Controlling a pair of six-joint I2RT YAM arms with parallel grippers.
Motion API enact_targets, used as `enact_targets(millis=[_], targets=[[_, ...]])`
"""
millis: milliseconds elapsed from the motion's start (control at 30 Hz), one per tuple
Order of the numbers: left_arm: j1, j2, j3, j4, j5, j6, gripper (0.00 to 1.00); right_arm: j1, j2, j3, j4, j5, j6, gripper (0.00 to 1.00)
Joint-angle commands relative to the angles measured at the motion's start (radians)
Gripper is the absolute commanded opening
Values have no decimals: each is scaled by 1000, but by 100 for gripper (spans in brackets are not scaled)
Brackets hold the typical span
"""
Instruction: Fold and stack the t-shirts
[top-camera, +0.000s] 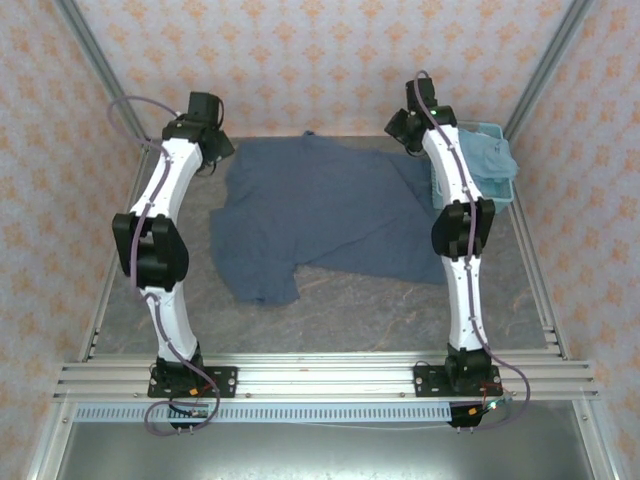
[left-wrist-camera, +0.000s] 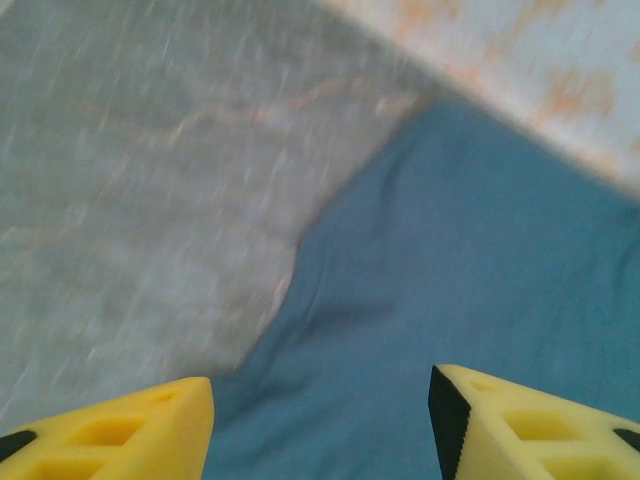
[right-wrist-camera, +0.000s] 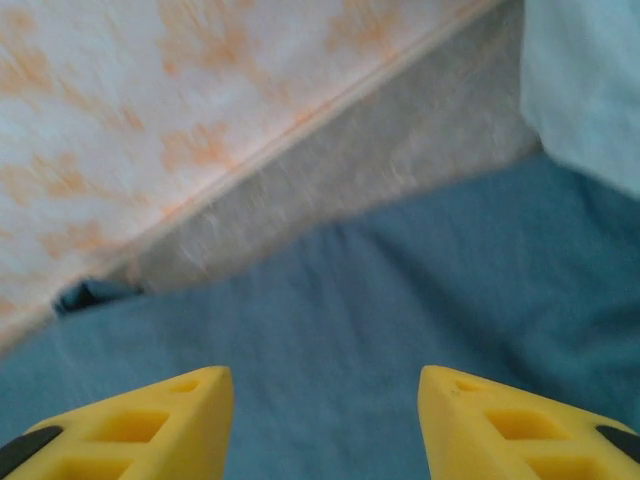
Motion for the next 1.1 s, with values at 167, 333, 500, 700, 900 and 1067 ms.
enact_targets(millis=[167,333,500,700,900,1067], targets=[[-55,-457,-705,-89,89,-167,57,133,-635,-870,288,-30,79,51],[-99,-530,-946,12,221,-244,58,125,-920,-1344,423,-48,147,51],[-123,-511,-1049,80,282,-301,58,77,-1068,-1568,385,-78,168,52],[-154,-447,-1091,168,285,-337,41,-7,-1137,-1693,339,-35,185,55],[-155,-571,-1032,57,112,-345,0,-45,-1054,-1689,315,-18,187,60],[-143,-705,-976,-92,57,-357,0,-53,-975,-1662,220,34,221,64]])
